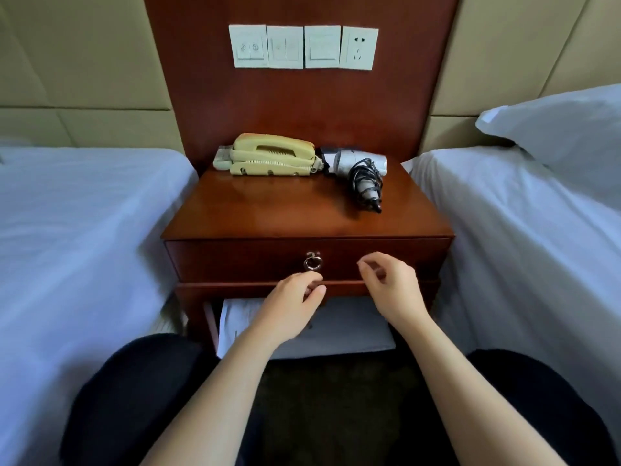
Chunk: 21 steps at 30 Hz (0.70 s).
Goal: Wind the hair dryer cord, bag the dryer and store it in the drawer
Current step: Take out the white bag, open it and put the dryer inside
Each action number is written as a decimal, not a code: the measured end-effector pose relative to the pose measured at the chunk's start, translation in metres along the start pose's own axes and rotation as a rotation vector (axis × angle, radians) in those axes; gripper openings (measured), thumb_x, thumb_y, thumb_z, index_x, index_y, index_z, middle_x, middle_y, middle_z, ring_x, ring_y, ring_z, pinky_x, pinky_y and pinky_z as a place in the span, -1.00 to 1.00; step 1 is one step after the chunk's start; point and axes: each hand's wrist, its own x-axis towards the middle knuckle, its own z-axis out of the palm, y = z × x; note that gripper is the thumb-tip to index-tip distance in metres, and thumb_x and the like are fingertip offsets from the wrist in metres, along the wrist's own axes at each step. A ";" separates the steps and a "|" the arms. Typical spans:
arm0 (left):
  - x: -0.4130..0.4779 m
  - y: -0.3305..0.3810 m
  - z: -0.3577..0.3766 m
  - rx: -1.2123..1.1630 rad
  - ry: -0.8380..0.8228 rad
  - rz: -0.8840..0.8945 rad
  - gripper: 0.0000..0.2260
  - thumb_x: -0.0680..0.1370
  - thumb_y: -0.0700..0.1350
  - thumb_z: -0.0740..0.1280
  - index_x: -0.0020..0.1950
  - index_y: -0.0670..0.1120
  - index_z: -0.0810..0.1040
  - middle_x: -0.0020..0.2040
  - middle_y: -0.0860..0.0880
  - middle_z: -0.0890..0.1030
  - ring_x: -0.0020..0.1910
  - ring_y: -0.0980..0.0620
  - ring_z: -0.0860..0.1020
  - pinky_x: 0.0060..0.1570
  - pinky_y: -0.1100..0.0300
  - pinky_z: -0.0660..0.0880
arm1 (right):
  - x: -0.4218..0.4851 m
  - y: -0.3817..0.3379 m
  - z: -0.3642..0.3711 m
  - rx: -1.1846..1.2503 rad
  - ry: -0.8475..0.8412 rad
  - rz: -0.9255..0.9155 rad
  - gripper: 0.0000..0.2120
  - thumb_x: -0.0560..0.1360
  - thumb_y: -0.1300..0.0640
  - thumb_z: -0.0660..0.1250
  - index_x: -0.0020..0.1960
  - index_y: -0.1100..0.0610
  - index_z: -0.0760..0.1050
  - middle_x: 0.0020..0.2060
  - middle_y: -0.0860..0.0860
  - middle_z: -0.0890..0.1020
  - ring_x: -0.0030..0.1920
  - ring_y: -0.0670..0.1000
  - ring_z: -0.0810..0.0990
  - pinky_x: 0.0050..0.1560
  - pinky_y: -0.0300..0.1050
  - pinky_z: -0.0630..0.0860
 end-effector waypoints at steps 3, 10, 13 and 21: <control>-0.019 -0.026 0.018 -0.036 -0.033 -0.129 -0.68 0.62 -0.03 0.17 0.33 -0.07 0.46 0.20 -0.02 0.57 0.08 0.09 0.49 0.09 0.20 0.43 | -0.025 0.005 0.021 -0.029 -0.100 0.060 -0.85 0.55 0.11 0.25 0.00 0.11 0.58 -0.26 -0.07 0.57 -0.28 -0.10 0.51 -0.30 -0.27 0.37; -0.048 -0.095 0.075 0.175 -0.121 -0.389 -0.65 0.62 0.05 0.13 0.32 -0.09 0.42 0.26 -0.08 0.51 0.23 -0.06 0.48 0.09 0.05 0.47 | -0.064 0.047 0.095 -0.043 -0.381 0.351 -0.84 0.53 0.09 0.24 -0.03 0.09 0.58 -0.13 0.01 0.64 -0.06 0.04 0.61 -0.04 -0.09 0.54; -0.055 -0.117 0.103 0.151 -0.119 -0.523 -0.58 0.61 0.07 0.14 0.41 -0.09 0.35 0.36 -0.08 0.45 0.33 -0.08 0.40 0.20 0.03 0.40 | -0.076 0.066 0.125 -0.032 -0.457 0.460 -0.83 0.54 0.07 0.24 0.04 0.10 0.55 -0.03 0.03 0.63 0.01 0.02 0.59 0.06 -0.06 0.54; -0.055 -0.177 0.147 -0.069 -0.212 -0.893 -0.43 0.61 0.12 0.12 0.53 -0.13 0.15 0.52 -0.14 0.25 0.48 -0.15 0.22 0.43 -0.05 0.18 | -0.100 0.126 0.177 -0.074 -0.689 0.737 -0.65 0.56 0.02 0.22 0.27 0.18 0.44 0.17 0.15 0.57 0.19 0.13 0.52 0.21 -0.06 0.44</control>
